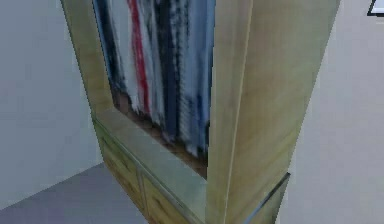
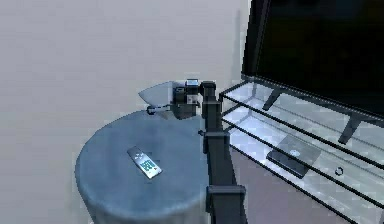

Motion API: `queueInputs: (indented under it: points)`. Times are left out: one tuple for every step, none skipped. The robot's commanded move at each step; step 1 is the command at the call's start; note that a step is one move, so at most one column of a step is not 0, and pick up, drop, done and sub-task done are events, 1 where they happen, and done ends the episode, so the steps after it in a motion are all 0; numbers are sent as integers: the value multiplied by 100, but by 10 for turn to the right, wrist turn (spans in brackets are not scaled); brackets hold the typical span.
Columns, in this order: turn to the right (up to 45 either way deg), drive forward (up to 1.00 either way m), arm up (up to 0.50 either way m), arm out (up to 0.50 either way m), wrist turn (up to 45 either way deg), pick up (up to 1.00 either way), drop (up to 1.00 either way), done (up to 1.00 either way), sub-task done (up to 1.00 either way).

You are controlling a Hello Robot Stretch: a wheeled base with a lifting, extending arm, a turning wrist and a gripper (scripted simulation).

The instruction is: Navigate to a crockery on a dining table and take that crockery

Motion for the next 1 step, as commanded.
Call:
queueInputs:
  points:
    - [0,0,0,0,0,0,0,100,0]
